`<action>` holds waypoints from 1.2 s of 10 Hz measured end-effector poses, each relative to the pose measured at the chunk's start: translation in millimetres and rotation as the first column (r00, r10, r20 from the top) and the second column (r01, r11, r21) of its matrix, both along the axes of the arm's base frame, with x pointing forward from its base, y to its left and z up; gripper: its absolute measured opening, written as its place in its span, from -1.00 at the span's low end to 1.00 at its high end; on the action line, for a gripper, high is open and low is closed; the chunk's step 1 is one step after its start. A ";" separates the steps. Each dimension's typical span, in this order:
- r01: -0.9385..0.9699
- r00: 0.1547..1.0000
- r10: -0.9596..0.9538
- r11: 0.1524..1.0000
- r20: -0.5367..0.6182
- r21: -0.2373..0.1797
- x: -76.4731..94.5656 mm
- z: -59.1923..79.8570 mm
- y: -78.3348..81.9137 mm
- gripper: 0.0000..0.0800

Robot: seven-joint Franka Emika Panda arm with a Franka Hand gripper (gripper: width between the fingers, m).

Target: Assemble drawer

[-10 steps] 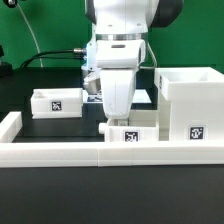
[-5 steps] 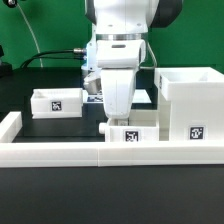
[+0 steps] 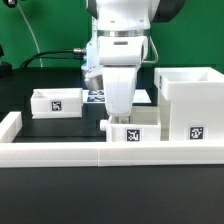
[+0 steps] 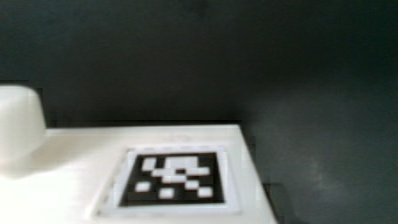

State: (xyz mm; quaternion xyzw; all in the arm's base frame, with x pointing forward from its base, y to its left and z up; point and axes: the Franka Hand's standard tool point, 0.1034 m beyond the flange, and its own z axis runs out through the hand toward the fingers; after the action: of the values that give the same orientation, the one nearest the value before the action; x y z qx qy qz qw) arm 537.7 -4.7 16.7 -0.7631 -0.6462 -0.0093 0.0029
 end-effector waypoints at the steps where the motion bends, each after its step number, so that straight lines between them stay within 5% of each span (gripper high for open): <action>1: 0.000 1.000 0.000 1.000 -0.001 0.000 -0.2 -0.2 0.1 -0.89; 12: -0.078 0.997 0.078 0.997 -0.015 -0.007 -6.6 -4.0 11.3 -0.89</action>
Offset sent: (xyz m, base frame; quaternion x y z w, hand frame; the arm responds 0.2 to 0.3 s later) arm -0.0104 0.0098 0.0055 0.0023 -0.0296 -0.0686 0.9972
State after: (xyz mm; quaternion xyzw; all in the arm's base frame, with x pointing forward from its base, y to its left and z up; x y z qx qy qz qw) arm 531.2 6.7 12.7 -0.7374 -0.6754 -0.0012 0.0052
